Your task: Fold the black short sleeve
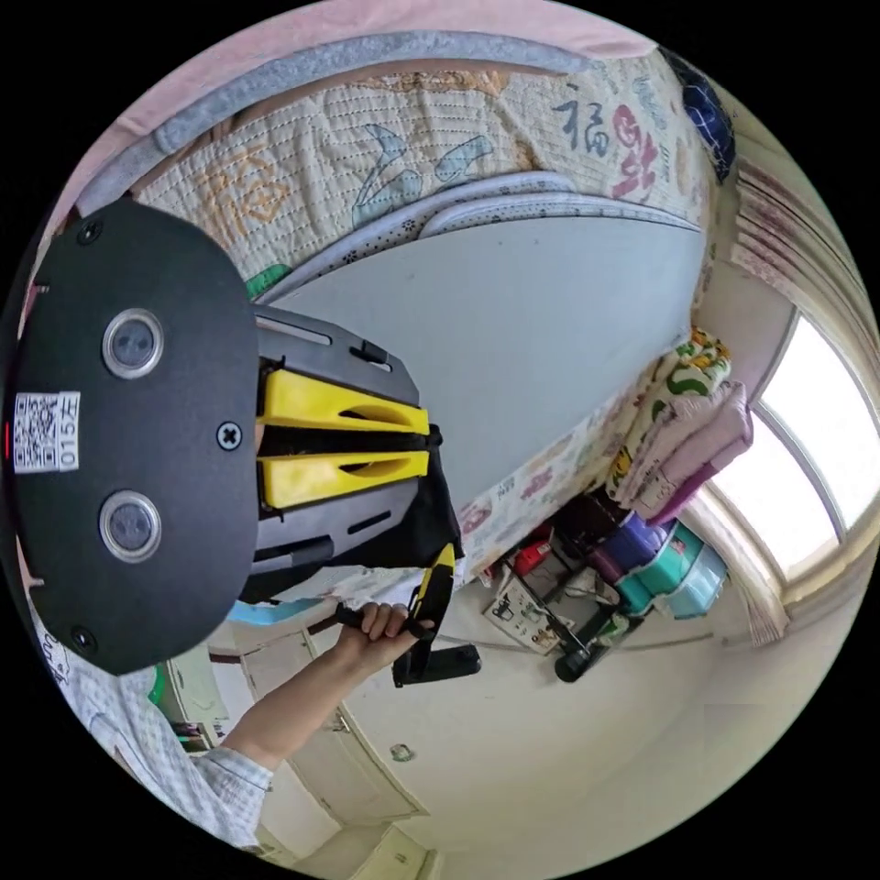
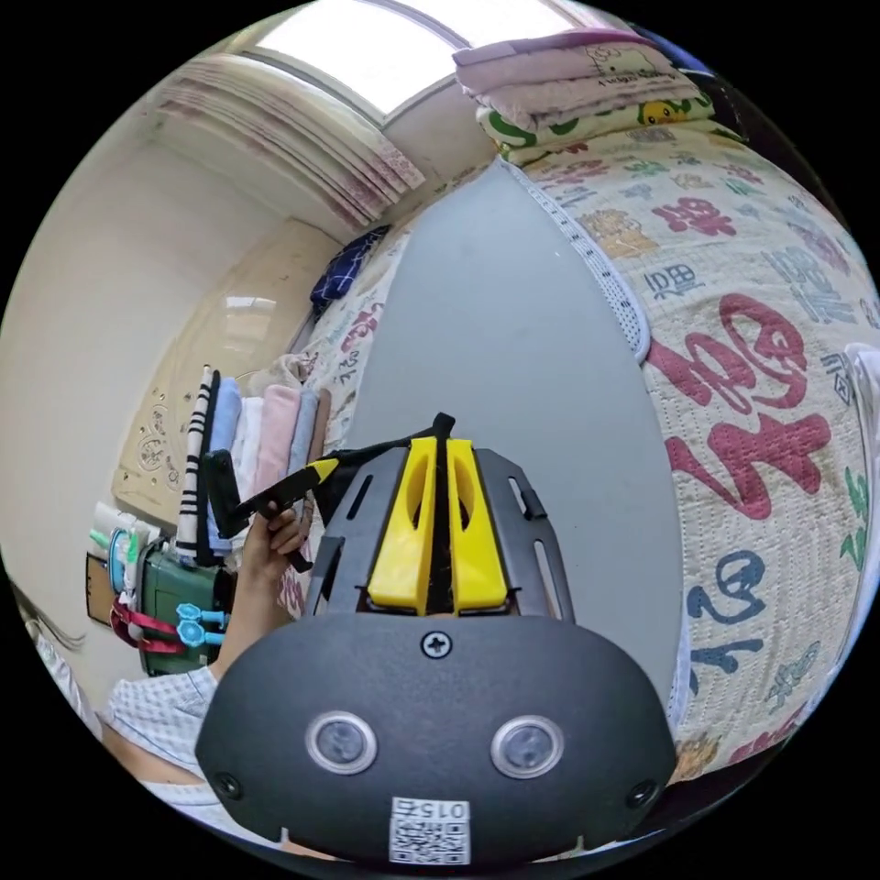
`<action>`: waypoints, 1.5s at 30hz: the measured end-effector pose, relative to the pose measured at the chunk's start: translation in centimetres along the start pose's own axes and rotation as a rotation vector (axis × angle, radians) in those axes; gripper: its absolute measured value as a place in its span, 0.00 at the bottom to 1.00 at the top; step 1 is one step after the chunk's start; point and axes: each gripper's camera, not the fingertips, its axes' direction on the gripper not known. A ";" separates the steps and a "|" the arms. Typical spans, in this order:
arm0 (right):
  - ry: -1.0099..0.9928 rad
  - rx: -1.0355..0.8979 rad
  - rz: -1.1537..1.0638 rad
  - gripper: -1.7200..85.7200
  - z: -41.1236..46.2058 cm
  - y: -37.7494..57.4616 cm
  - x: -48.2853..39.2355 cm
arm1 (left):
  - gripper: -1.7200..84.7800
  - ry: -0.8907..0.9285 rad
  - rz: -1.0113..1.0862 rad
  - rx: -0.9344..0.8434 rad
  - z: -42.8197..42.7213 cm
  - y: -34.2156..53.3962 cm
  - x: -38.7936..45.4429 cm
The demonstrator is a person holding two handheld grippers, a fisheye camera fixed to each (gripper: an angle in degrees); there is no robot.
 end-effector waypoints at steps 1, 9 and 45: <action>-0.015 0.027 -0.047 0.03 -2.0 2.0 -1.0 | 0.04 -0.019 0.066 0.034 -2.3 1.3 2.0; -0.137 0.139 -0.302 0.03 -14.7 16.7 -7.6 | 0.03 0.055 0.170 0.292 -17.6 10.1 11.5; -0.336 0.118 -0.900 0.02 2.1 38.9 -42.4 | 0.03 -0.287 0.301 0.707 -68.3 25.8 20.4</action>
